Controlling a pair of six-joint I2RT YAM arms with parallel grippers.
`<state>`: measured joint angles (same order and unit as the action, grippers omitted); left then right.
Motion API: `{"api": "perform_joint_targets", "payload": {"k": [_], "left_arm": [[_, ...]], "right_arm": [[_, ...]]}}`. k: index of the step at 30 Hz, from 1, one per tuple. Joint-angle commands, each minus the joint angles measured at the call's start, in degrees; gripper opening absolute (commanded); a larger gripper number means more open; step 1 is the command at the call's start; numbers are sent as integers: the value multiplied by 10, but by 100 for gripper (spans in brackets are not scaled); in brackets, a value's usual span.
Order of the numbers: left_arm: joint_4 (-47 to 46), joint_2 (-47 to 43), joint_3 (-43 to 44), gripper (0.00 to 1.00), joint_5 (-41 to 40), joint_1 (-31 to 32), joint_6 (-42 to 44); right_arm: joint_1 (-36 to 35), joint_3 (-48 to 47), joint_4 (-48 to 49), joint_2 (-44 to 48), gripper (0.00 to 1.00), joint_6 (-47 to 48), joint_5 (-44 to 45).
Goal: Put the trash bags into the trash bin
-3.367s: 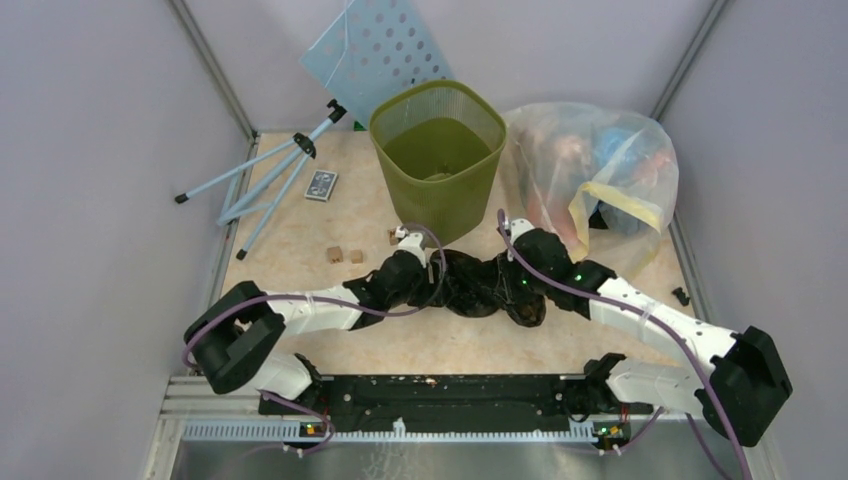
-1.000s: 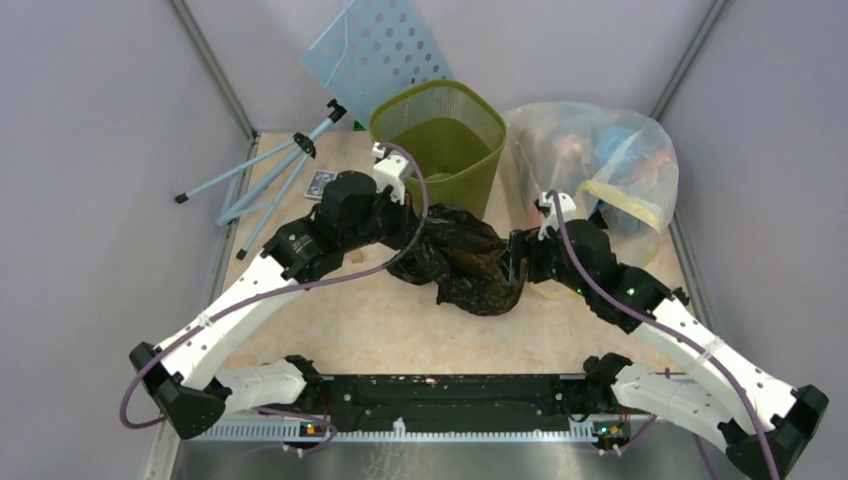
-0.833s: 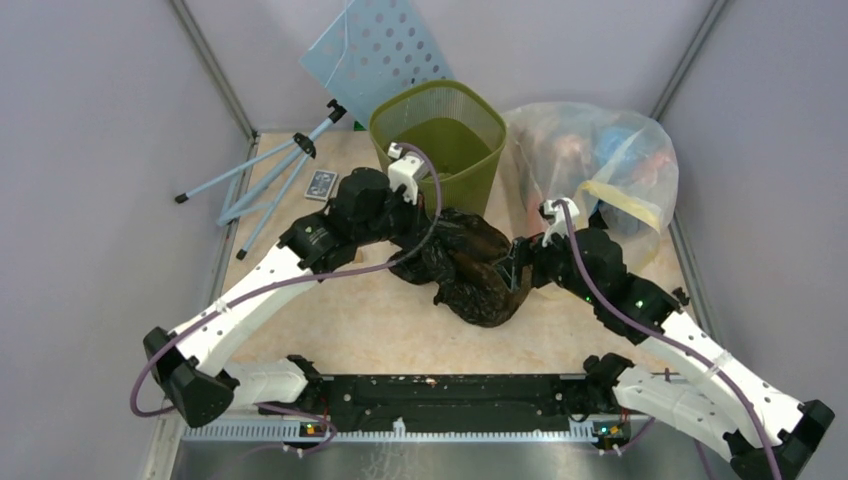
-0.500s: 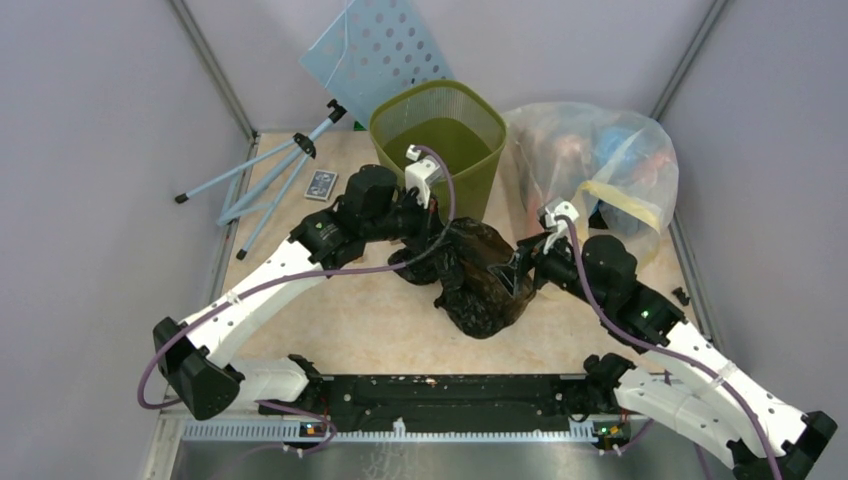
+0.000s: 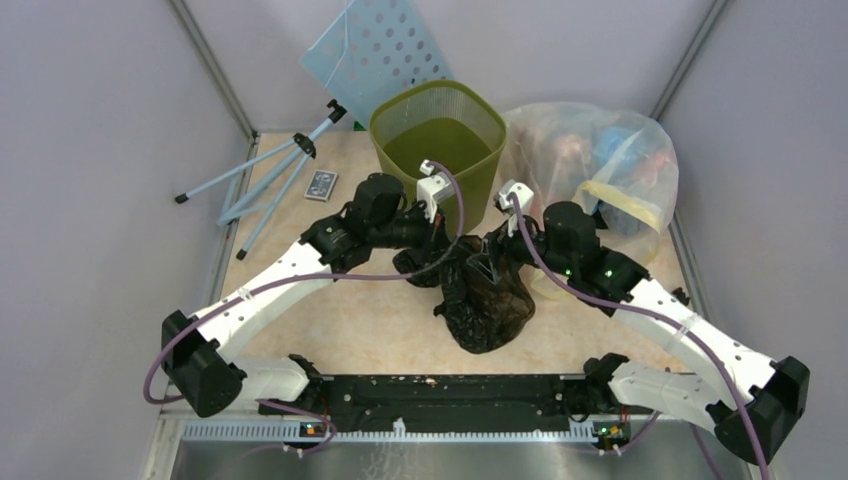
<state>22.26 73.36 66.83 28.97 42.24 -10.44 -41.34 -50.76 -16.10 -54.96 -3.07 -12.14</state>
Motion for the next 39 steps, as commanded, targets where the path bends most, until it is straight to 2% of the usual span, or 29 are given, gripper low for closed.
{"api": "perform_joint_targets", "payload": {"k": [1, 4, 7, 9, 11, 15, 19, 22, 25, 29, 35, 39], "left_arm": [[-53, -8, -9, 13, 17, -1, 20], [-62, -17, -21, 25, 7, -1, 20], [-69, -33, -39, 56, -16, -1, 16], [-78, -52, -61, 76, -38, -1, -2], [-105, -78, -97, 84, -54, -1, -17], [-168, -133, -183, 87, -75, -1, -54], [-251, -166, -257, 88, -61, -1, -81], [-321, -162, -293, 91, -26, -1, -108], [-376, -141, -309, 92, -26, 2, -131], [-424, -106, -316, 86, -41, 7, -141], [-482, -36, -316, 81, -21, 16, -156], [-511, 12, -307, 69, -13, 18, -163]], "right_arm": [[5, -26, 1, -7, 61, 6, -33], [5, -12, 12, 4, 32, -9, -30], [5, -4, 15, 9, 4, -28, 4], [6, -4, 13, 5, 0, -41, 30], [6, -3, 15, 1, 0, -54, 57], [12, 4, 28, 0, 0, -73, 89], [25, 7, 35, -3, 0, -88, 89], [34, 4, 38, -12, 0, -101, 73], [35, 2, 43, -19, 0, -112, 70], [39, 3, 48, -21, 0, -124, 74], [42, 8, 62, -16, 0, -139, 87], [47, 15, 68, -13, 0, -147, 97]]}}
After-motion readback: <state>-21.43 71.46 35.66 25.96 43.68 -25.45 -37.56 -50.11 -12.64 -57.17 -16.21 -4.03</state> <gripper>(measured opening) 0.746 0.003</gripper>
